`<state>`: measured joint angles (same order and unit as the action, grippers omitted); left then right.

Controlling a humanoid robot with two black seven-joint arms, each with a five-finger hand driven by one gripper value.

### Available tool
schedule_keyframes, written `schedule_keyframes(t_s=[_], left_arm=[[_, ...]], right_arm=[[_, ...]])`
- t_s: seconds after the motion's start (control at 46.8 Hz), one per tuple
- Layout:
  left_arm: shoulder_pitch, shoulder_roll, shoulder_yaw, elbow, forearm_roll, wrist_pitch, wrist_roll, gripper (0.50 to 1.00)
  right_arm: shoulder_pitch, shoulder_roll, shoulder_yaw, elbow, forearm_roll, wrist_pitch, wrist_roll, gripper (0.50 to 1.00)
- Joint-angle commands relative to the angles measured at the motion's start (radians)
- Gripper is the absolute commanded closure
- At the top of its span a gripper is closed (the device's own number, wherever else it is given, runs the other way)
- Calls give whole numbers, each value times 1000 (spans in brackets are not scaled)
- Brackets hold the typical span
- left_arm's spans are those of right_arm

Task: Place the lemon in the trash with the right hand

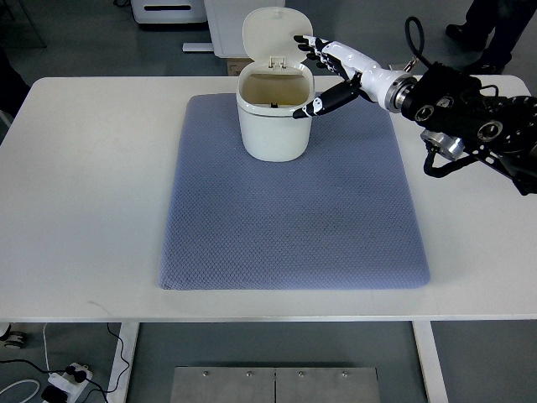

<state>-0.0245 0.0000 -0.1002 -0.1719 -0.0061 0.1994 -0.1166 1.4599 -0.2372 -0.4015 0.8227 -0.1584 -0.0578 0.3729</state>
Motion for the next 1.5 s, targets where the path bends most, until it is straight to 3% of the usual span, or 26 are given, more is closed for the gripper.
schedule_keyframes(t_s=[0.0, 0.278, 0.513, 0.748, 1.047, 1.474], left_arm=[[0, 0, 0, 0, 0, 0, 0, 500], [0, 0, 0, 0, 0, 0, 0, 500], [0, 0, -1, 0, 0, 0, 0, 500], [0, 0, 0, 0, 0, 0, 0, 500], [0, 0, -1, 0, 0, 0, 0, 500], [0, 0, 0, 0, 0, 0, 0, 500]], right_arm=[[0, -48, 4, 39, 0, 0, 1, 500], [-13, -278, 18, 210, -1, 0, 61, 500], [-121, -361, 137, 179, 3, -17, 67, 500], [-292, -344, 369, 24, 5, -19, 43, 502], [-431, -243, 539, -171, 7, -5, 18, 502], [-457, -83, 667, -315, 51, 0, 14, 500]])
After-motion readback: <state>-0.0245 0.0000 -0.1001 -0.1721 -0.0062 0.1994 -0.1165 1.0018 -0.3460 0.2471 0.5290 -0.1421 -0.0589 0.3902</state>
